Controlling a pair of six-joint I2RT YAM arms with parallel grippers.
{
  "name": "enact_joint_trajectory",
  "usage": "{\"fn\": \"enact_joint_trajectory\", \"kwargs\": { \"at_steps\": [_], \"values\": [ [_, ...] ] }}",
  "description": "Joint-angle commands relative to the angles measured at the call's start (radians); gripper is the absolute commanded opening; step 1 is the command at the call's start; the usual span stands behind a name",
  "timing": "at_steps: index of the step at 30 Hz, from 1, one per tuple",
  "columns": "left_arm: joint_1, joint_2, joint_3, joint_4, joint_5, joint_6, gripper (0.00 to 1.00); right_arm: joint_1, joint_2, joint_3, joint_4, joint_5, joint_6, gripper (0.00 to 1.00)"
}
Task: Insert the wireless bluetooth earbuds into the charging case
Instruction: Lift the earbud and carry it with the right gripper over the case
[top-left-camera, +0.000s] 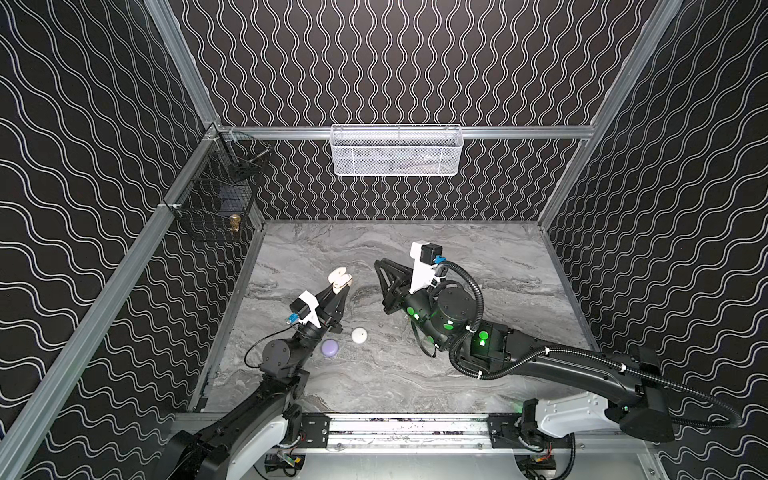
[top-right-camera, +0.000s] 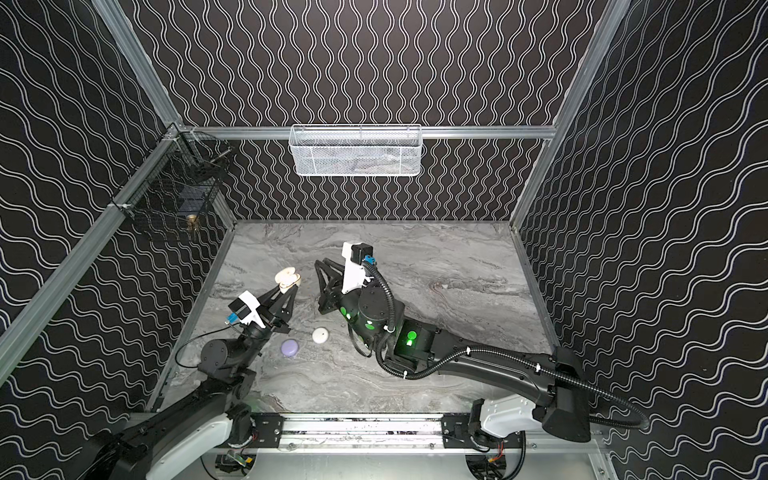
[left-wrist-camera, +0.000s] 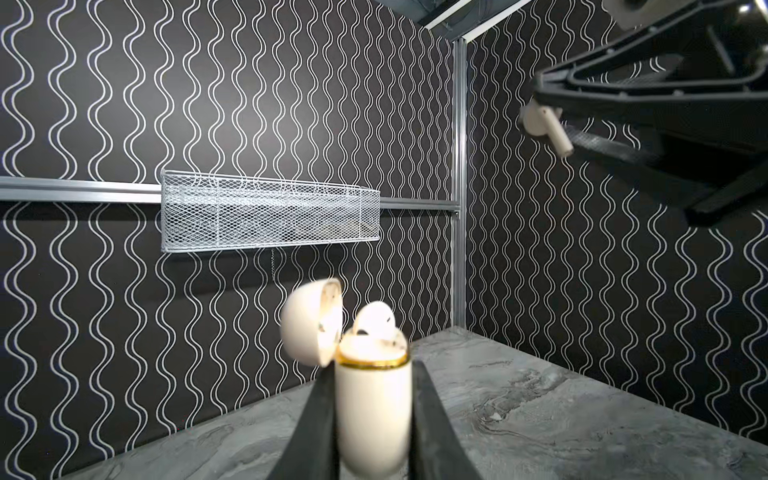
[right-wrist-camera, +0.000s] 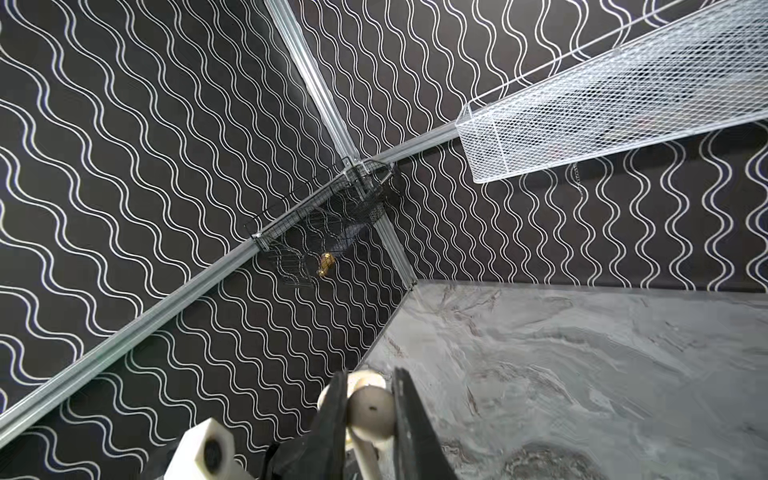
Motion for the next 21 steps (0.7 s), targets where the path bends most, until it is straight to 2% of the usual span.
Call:
{"fn": "enact_joint_trajectory", "kwargs": {
  "at_steps": [1, 10, 18, 21],
  "values": [
    [-0.012, -0.008, 0.009, -0.002, 0.07, 0.028, 0.0, 0.002, 0.016, 0.012, 0.063, -0.034, -0.007, 0.09],
    [-0.164, -0.144, 0.003, -0.224, 0.065, 0.187, 0.0, 0.02, 0.056, -0.037, 0.137, -0.073, 0.039, 0.04],
    [-0.17, -0.088, 0.0, -0.139, 0.1, 0.174, 0.0, 0.072, 0.036, -0.236, 0.405, -0.019, 0.041, 0.02],
    [-0.17, -0.119, 0.003, -0.181, 0.095, 0.185, 0.0, 0.073, 0.031, -0.296, 0.503, -0.01, 0.041, 0.02]
  ]
}}
